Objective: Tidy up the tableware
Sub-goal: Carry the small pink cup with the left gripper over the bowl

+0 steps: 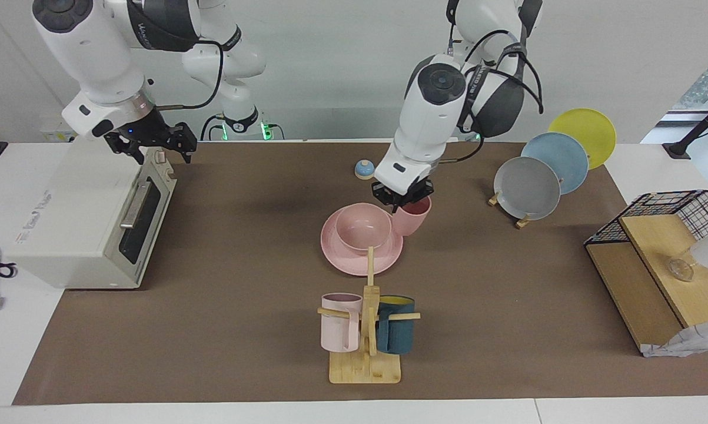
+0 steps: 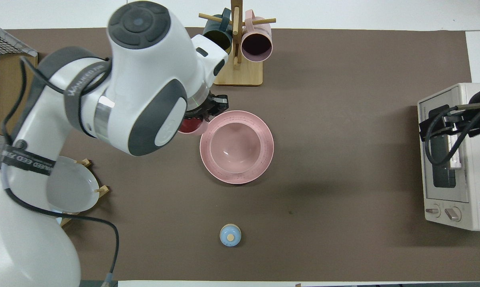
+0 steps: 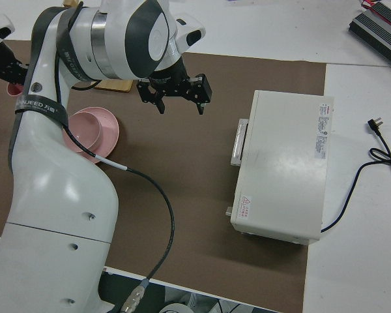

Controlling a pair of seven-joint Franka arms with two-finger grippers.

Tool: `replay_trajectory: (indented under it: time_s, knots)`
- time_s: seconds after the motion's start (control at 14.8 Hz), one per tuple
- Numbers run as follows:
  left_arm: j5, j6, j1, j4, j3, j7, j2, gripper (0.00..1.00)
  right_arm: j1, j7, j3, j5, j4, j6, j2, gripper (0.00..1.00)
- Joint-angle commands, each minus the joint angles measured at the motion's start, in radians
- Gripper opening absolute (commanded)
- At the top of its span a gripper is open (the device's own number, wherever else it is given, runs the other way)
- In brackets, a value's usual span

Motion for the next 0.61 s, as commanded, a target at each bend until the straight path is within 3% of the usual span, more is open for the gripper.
replay_trajectory:
  time_s: [0.0,0.54]
  knots:
    - [-0.017,0.027,-0.043,0.034,0.019,-0.053,0.052,0.0,-0.031,-0.028,0.004,0.015,-0.027,0.018,-0.022,1.0]
    - [-0.025,0.137,-0.093,-0.019,0.019,-0.139,0.106,0.0,-0.075,-0.036,0.017,0.027,-0.019,0.014,-0.021,1.0]
